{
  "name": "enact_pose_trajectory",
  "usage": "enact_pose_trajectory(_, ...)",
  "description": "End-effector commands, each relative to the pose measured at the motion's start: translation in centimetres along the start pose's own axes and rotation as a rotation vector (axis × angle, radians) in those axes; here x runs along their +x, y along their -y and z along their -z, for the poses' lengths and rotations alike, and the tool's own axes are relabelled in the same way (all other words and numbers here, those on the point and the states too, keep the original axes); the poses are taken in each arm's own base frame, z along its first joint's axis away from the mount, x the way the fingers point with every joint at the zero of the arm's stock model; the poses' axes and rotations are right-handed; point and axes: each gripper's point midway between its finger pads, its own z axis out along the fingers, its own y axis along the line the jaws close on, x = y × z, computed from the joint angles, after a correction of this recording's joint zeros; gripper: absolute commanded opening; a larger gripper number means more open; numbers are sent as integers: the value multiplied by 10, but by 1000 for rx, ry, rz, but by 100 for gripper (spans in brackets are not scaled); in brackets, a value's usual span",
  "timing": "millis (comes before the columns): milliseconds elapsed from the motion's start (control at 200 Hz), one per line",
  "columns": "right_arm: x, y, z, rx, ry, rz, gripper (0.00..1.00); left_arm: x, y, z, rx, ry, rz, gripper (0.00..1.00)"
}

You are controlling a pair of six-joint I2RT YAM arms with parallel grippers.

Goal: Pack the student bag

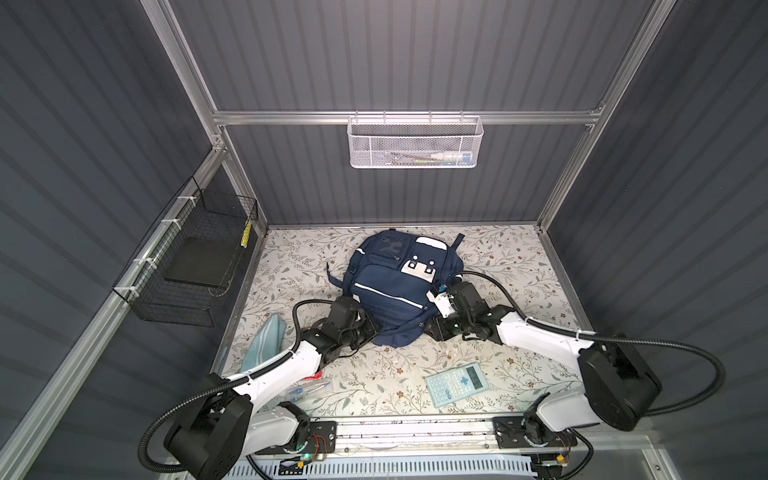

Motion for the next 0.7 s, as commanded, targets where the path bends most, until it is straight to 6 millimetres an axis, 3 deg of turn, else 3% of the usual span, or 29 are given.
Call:
enact_pose_trajectory(0,-12,-20,-7,-72,17,80,48,-8,23,4,78,23,-37,0)
enact_pose_trajectory(120,-15,-22,-13,-70,24,92,40,-7,21,4,75,23,-35,0)
enact_pose_trajectory(205,-13,-15,-14,-22,32,93,15,-6,20,5,71,20,-37,0)
enact_pose_trajectory(255,-9,-8,-13,15,37,84,6,-6,20,5,69,21,-34,0)
enact_pose_trajectory(470,16,45,3,179,1,-10,0,-12,17,19,11,50,-85,0)
enact_pose_trajectory(695,6,90,18,259,2,-140,0,-12,19,32,-1,56,-102,0)
